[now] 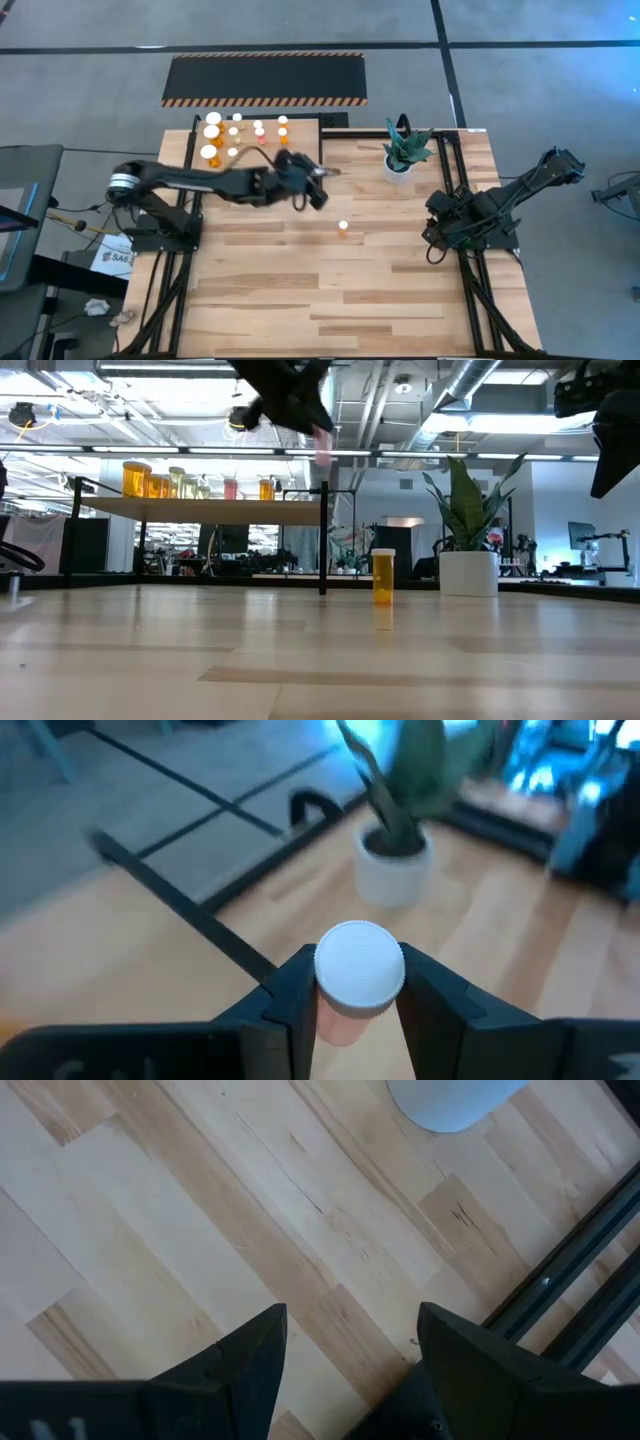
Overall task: Pick and place medicine bottles onto shelf by color
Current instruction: Put the pink pill bottle on the shelf aligned with the other pink pill bottles
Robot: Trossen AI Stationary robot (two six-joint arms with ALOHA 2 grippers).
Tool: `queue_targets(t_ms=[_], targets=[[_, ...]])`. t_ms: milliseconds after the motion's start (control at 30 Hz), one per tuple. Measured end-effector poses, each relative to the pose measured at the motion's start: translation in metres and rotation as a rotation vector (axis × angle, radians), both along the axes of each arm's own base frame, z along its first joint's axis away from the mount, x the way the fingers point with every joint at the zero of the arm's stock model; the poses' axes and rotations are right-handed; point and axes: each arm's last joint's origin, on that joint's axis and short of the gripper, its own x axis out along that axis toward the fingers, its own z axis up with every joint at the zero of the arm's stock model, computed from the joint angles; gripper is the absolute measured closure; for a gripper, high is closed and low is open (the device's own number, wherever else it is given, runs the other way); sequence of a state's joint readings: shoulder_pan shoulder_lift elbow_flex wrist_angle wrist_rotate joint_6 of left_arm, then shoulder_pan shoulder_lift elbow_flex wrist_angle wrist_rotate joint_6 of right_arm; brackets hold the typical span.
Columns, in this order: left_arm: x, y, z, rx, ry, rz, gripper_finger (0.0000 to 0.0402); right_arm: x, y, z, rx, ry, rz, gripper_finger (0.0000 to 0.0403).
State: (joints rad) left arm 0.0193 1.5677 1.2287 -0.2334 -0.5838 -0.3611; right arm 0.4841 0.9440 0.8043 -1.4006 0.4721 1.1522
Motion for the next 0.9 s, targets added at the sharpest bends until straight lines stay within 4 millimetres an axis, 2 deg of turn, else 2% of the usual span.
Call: queue_targets(t_ms=[133,267,467,633,900], targets=[[-0.032,0.012,0.031,-0.003,-0.036,0.074,0.0302,0.0,0.0,0.0,0.001,-0.002,0.0,0.0154],[-0.061,0.019,0.038,-0.01,0.023,0.228,0.0302,0.0,0.0,0.0,0.002,-0.005,-0.001,0.0154],[-0.081,0.024,0.016,-0.113,0.087,0.436,0.0302,0.002,0.001,0.0,0.008,-0.016,-0.003,0.0154],[-0.09,0.032,-0.006,-0.158,0.032,0.607,0.0302,0.002,-0.001,0.0,0.009,-0.018,-0.018,0.0154],[-0.094,0.044,-0.012,-0.077,0.054,0.708,0.0302,0.003,-0.001,0.0,0.013,-0.027,-0.023,0.0154]])
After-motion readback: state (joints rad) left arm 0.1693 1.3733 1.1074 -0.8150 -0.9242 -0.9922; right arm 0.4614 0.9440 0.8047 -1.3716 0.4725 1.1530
